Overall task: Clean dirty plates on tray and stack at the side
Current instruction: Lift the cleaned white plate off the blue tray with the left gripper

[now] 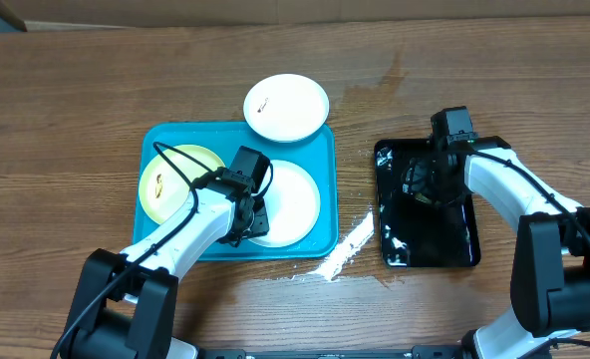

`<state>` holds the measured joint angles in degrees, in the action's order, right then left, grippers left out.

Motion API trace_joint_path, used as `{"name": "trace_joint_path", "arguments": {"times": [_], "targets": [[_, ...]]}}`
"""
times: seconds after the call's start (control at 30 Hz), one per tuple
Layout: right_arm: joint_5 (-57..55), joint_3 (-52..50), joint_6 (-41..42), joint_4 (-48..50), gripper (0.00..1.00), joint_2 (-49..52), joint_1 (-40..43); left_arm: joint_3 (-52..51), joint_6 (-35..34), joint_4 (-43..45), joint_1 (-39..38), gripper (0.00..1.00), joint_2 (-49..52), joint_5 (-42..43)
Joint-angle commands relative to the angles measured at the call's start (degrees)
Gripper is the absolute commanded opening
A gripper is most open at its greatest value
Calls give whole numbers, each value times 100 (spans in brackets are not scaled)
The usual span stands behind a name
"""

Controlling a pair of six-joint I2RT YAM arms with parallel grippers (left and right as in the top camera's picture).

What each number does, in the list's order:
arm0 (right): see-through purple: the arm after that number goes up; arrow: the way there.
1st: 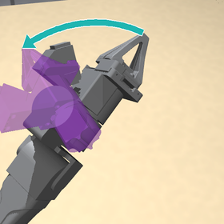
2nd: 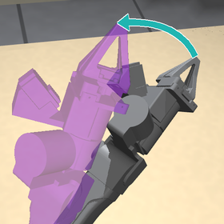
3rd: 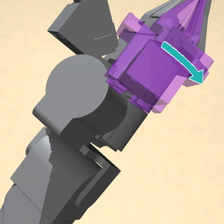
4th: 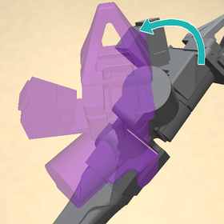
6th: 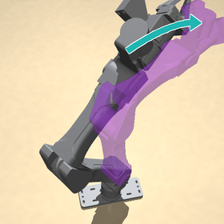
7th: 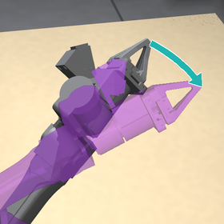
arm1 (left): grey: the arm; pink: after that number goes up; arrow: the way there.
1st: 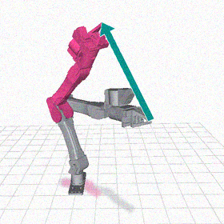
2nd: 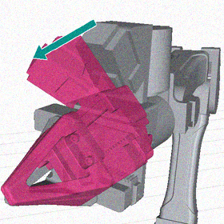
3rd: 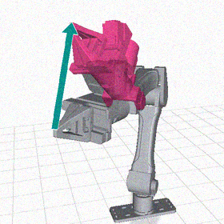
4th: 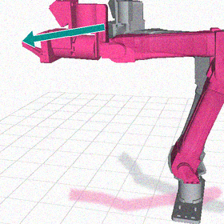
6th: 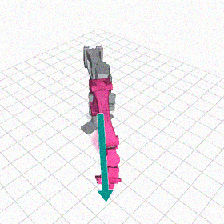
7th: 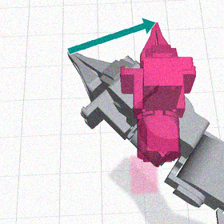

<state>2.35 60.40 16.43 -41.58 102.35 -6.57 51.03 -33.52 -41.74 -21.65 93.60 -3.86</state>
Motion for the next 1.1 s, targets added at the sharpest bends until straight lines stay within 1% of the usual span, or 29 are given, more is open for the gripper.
{"name": "trace_joint_path", "arguments": {"times": [0.0, 0.03, 0.07, 0.17, 0.3, 0.37, 0.4, 0.5, 0.6, 0.83, 1.07], "targets": [[33, -74, -20, -33, 72, 11, -11, -42, -22, 46, 24, 38, -13, -81], [33, -74, -20, -37, 72, 11, -11, -42, 76, 48, 24, 29, -13, -85], [33, -74, -20, -42, 72, 11, -11, -39, 133, 50, 26, 27, -13, -109], [33, -74, -20, -33, 73, 11, -11, 13, 238, 39, 26, 26, -22, -302], [33, -74, -20, -26, 74, 11, -11, 149, 361, 26, 26, 14, -66, -317], [33, -74, -20, -26, 75, 11, -11, 269, 448, -15, 26, 6, -81, -317], [33, -74, -20, -28, 75, 11, -11, 358, 494, -66, 26, 4, -83, -317], [33, -74, -20, -26, 76, 11, -11, 817, 531, -431, 26, 4, -83, -323], [33, -74, -20, -26, 77, 11, -11, 1014, 564, -560, 26, 4, -83, -422], [33, -74, -20, -28, 77, 11, -11, 1104, 634, -702, 39, 4, -83, -752], [33, -74, -20, -31, 77, 11, -11, 1110, 671, -782, 291, 4, -83, -662]]}}
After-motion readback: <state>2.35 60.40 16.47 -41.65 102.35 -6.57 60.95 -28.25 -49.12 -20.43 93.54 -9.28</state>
